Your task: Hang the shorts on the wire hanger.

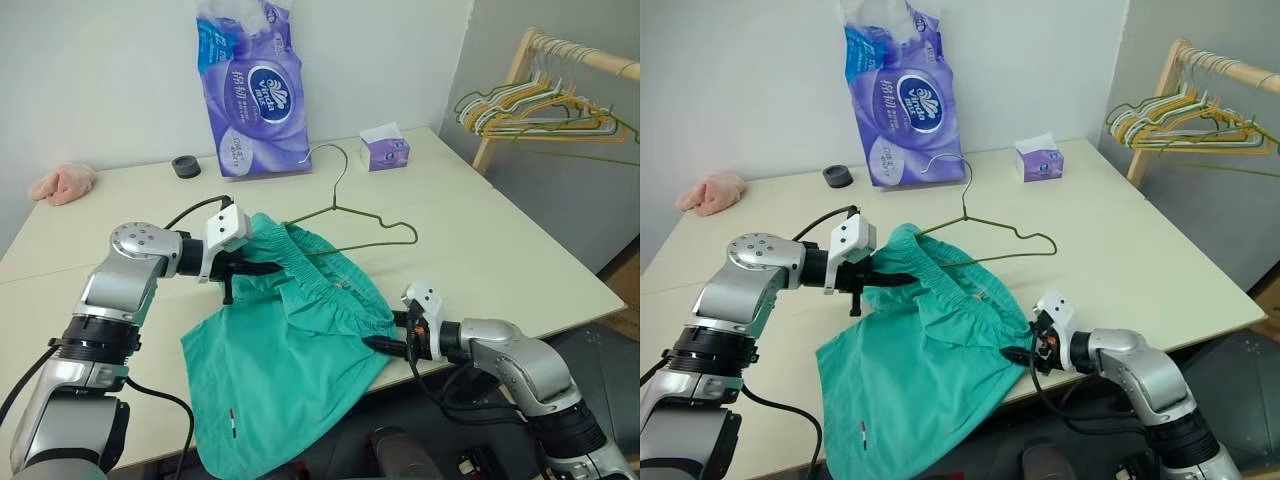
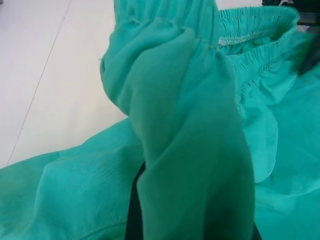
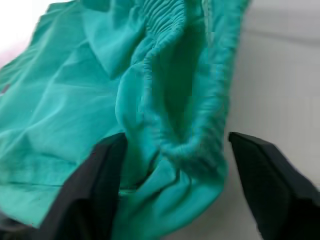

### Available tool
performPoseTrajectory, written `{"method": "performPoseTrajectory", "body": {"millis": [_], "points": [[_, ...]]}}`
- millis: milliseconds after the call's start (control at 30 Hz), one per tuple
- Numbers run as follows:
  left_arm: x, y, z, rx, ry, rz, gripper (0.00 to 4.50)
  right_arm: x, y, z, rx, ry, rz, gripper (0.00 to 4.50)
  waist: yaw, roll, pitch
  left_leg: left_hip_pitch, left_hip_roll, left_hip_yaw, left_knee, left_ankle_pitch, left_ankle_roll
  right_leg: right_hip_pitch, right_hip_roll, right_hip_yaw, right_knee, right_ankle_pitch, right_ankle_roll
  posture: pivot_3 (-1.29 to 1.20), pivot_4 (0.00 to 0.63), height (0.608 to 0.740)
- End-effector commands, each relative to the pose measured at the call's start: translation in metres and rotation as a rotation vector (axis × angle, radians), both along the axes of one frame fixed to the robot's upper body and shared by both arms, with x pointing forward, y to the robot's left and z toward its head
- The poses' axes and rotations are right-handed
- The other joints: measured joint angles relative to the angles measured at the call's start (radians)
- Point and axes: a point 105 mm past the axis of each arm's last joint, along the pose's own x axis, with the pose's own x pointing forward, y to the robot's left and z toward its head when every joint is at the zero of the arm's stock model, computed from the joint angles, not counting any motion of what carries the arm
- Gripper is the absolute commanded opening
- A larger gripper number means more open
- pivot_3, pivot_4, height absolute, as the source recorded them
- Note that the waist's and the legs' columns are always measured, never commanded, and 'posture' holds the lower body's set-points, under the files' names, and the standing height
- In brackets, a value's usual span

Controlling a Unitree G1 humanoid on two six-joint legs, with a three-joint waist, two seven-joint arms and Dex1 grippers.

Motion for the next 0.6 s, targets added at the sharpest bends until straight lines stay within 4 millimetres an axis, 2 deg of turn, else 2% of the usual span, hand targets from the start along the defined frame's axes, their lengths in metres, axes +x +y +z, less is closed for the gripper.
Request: {"method": "performPoseTrajectory", "body": {"millis": [33,233,400,600], "points": [[0.000,0.005,0.021,-0.025,-0.067,0.016,0.00,0.002,0.001,0.014,0.041,-0.051,-0.003,2.11,0.000,0.000,0.000,0.000,0.000,0.000,0.000,0.000,0.000,0.000,0.000,0.000,0.000,0.000,0.000,-0.27,0.020,0.740],[-0.004,0.014,0.034,-0.067,-0.076,0.058,0.00,0.008,-0.010,0.022,0.054,-0.091,-0.016,0.02,-0.001,0.000,0.000,0.000,0.000,0.000,0.000,0.000,0.000,0.000,0.000,0.000,0.000,0.000,0.000,-0.27,0.016,0.740],[-0.026,0.010,0.056,-0.140,-0.030,0.002,0.00,0.030,-0.031,0.037,0.077,-0.107,-0.092,0.02,-0.003,0.000,0.000,0.000,0.000,0.000,0.000,0.000,0.000,0.000,0.000,0.000,0.000,0.000,0.000,-0.27,0.014,0.740],[-0.051,-0.006,0.076,-0.158,-0.010,-0.113,0.00,0.036,-0.055,0.049,0.088,-0.059,-0.027,0.02,0.001,0.000,0.000,0.000,0.000,0.000,0.000,0.000,0.000,0.000,0.000,0.000,0.000,0.000,0.000,-0.26,0.012,0.740]]}}
